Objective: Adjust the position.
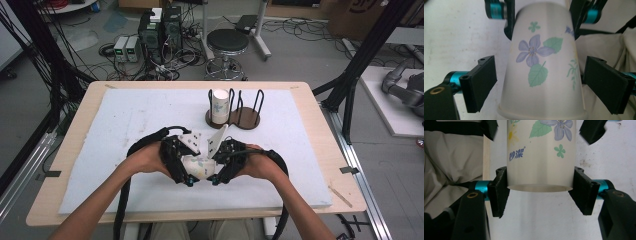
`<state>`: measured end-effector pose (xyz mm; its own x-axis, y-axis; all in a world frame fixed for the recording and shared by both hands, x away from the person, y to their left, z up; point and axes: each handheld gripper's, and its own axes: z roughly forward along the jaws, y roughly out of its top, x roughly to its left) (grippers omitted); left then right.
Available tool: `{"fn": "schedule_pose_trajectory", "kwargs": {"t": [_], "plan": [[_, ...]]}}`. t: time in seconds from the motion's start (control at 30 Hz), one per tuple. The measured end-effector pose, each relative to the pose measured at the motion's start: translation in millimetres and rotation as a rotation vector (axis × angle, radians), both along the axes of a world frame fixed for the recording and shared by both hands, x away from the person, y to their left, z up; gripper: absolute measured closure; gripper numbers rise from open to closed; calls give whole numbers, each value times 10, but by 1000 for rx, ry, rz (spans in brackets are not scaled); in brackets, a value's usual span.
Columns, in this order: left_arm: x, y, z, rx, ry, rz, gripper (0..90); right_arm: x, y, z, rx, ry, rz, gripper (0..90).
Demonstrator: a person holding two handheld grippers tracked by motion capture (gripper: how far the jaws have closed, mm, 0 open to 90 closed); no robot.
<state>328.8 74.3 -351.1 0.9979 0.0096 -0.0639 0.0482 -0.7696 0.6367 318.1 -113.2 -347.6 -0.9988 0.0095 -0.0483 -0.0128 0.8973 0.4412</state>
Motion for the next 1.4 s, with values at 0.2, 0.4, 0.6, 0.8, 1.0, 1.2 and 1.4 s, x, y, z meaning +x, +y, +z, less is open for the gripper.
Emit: {"fn": "schedule_pose_trajectory", "kwargs": {"t": [0.2, 0.4, 0.6, 0.8, 1.0, 1.2, 1.4], "plan": [[-7, 38, 33, -6, -12, -4, 90, 9, -9, -15, 1, 8, 1, 376], [-4, 176, 108, -129, -40, 28, 94, 5, -80, -10, 42, 1, -8, 376], [-25, 431, 159, -311, -73, 61, 94, 0, -294, -30, 176, 1, -35, 375], [-75, 632, 40, -432, -100, 105, 94, -35, -478, -100, 326, -4, -57, 375], [-131, 743, -115, -532, -105, 143, 94, -57, -569, -202, 427, -1, -75, 374], [-177, 793, -287, -605, -95, 152, 94, -74, -618, -253, 511, 2, -83, 374], [-175, 805, -489, -684, -71, 190, 94, -86, -677, -296, 653, 11, -79, 374]]}}
